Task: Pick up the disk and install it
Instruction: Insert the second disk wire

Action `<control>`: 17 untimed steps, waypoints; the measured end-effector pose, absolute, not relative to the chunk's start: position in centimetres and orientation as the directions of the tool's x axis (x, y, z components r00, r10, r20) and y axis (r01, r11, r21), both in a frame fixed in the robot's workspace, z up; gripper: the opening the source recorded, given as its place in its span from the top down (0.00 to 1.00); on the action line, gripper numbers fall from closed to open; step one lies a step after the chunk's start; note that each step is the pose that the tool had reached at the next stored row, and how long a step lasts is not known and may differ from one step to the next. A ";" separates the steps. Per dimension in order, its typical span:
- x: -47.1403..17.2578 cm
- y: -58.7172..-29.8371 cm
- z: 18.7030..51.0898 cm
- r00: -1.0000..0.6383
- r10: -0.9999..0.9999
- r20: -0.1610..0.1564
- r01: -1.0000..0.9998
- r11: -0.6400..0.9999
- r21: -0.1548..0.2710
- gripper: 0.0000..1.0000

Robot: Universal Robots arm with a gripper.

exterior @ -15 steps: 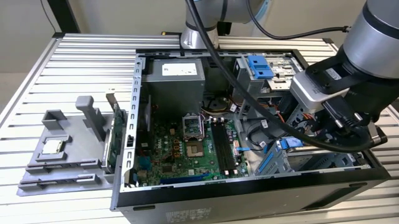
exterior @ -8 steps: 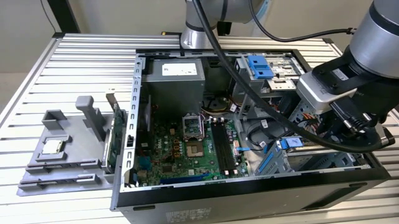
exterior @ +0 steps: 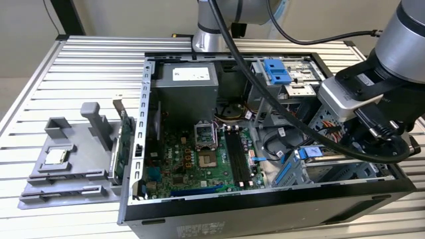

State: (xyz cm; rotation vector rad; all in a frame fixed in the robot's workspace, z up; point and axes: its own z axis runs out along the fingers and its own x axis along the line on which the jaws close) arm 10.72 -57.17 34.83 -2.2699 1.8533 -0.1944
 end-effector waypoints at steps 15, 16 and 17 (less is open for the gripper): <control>11.3 -57.2 34.8 0.264 -0.964 -0.027 -0.938 -0.250 -0.240 0.00; 11.3 -57.3 34.8 0.268 -0.963 -0.027 -0.937 -0.254 -0.240 0.00; 11.3 -57.4 34.8 0.271 -0.962 -0.027 -0.936 -0.257 -0.240 0.00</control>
